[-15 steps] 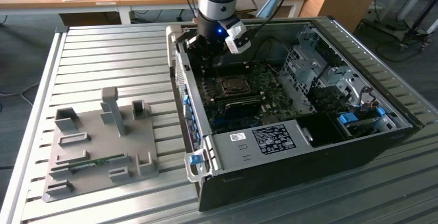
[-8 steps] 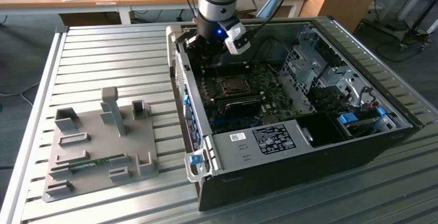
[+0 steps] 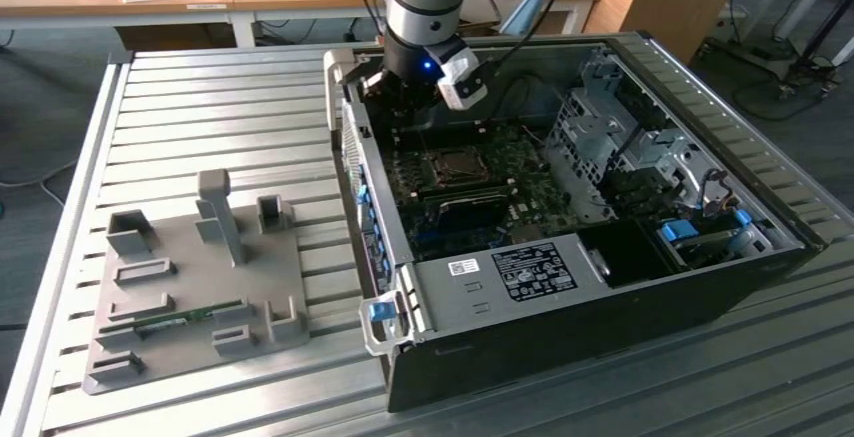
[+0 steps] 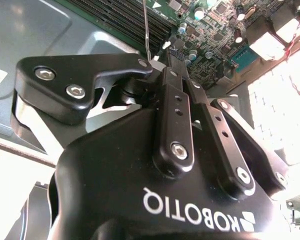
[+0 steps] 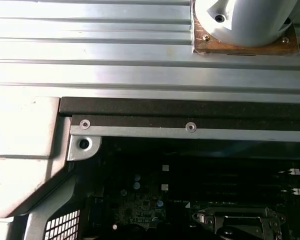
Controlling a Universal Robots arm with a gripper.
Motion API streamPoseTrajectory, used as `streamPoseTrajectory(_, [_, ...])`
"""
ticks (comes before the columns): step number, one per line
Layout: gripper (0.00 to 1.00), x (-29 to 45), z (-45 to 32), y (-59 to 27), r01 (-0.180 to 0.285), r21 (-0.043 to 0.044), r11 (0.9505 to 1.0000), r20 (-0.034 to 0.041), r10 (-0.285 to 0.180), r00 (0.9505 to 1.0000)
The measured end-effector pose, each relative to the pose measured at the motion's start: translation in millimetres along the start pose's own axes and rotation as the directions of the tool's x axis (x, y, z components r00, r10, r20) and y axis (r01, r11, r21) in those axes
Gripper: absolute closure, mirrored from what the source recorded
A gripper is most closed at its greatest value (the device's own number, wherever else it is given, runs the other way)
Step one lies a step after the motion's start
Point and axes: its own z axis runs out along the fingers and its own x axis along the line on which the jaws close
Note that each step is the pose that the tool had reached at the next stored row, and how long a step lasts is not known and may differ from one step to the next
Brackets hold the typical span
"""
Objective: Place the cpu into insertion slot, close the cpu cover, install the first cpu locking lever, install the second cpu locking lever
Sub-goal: 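Install the first cpu locking lever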
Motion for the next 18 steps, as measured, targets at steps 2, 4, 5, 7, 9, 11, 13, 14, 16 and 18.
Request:
streamPoseTrajectory(2, [0.89, -0.5, 0.4, -0.1, 0.000, -0.0004, 1.0000, 0.0002, 0.000, 1.0000])
streamPoseTrajectory(4, [0.89, -0.7, 0.9, 0.0, 0.000, -0.0014, 1.0000, 0.0003, 0.000, 1.0000])
streamPoseTrajectory(5, [0.89, -0.7, 1.2, 0.2, 0.000, -0.0018, 1.0000, 0.0004, 0.000, 1.0000])
streamPoseTrajectory(7, [0.89, -0.8, 1.8, 1.6, 0.000, -0.0019, 1.0000, 0.0004, 0.000, 1.0000])
streamPoseTrajectory(9, [0.89, -0.8, 2.2, 2.8, 0.000, -0.0018, 1.0000, 0.0004, 0.000, 1.0000])
streamPoseTrajectory(11, [0.89, -0.9, 2.7, 3.9, 0.000, -0.0018, 1.0000, 0.0004, 0.000, 1.0000])
streamPoseTrajectory(13, [0.89, -1.1, 3.0, 4.5, 0.000, -0.0018, 1.0000, 0.0003, 0.000, 1.0000])
streamPoseTrajectory(14, [0.89, -1.4, 3.2, 4.7, 0.000, -0.0017, 1.0000, 0.0002, 0.000, 1.0000])
streamPoseTrajectory(16, [0.89, -2.5, 3.6, 5.3, 0.000, -0.0017, 1.0000, 0.0002, 0.000, 1.0000])
streamPoseTrajectory(18, [0.89, -4.2, 4.0, 5.6, 0.000, -0.0017, 1.0000, 0.0003, 0.000, 1.0000])
